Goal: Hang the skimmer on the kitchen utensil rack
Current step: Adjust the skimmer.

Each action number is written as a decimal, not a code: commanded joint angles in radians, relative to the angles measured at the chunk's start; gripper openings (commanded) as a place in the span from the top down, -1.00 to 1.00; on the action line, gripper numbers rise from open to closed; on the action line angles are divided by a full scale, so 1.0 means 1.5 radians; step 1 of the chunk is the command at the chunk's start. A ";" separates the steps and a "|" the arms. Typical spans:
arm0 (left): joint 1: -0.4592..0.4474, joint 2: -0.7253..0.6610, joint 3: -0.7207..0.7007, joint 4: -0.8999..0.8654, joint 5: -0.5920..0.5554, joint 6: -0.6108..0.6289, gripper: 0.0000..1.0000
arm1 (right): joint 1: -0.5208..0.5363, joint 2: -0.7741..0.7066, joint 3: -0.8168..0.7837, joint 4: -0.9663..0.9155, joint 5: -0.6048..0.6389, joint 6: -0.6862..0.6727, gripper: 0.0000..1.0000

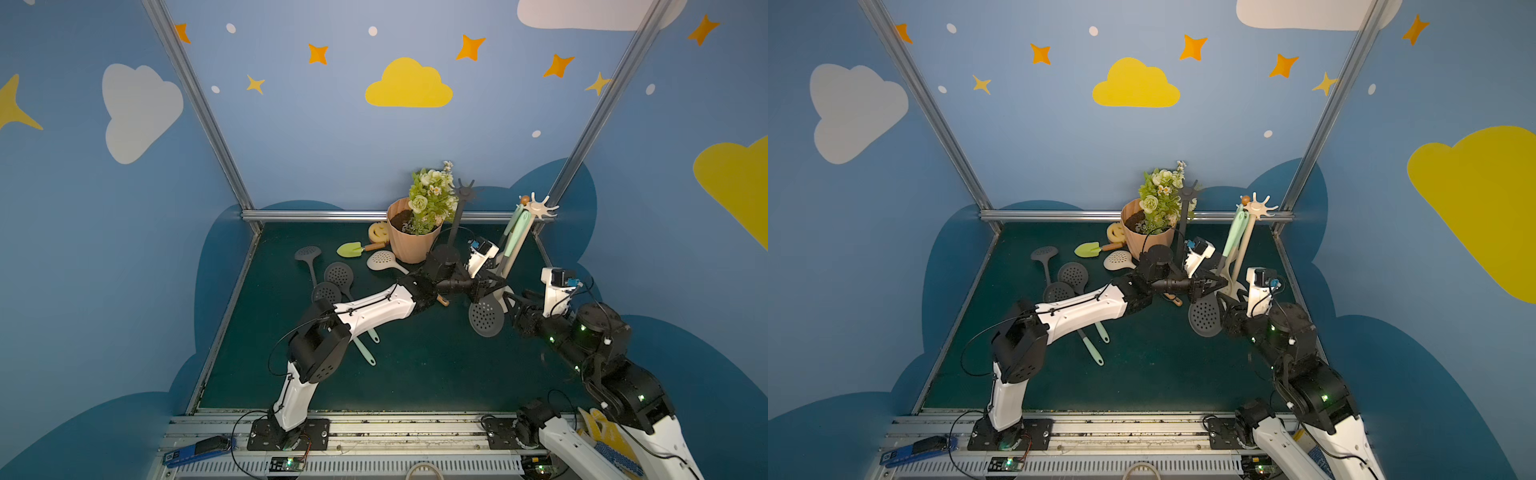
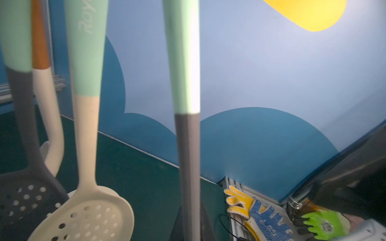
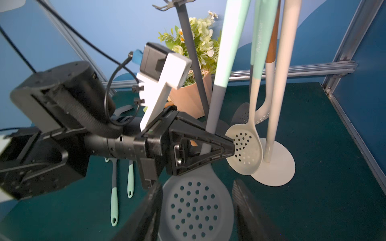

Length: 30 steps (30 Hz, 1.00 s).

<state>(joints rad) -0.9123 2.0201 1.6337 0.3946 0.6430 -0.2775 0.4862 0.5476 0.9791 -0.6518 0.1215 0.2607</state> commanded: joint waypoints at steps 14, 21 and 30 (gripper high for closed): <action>-0.017 0.043 0.080 0.105 0.118 -0.096 0.93 | -0.005 -0.054 -0.064 -0.083 0.086 0.011 -0.06; -0.026 0.072 0.104 0.113 0.120 -0.107 0.93 | -0.021 -0.057 -0.095 -0.100 0.090 0.038 -0.06; -0.024 0.104 0.124 0.133 0.123 -0.130 0.93 | -0.067 -0.066 -0.113 -0.107 0.064 0.047 -0.06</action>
<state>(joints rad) -0.9535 2.1731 1.7821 0.5304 0.8093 -0.4530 0.4026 0.4603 0.8181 -0.7959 0.2340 0.3145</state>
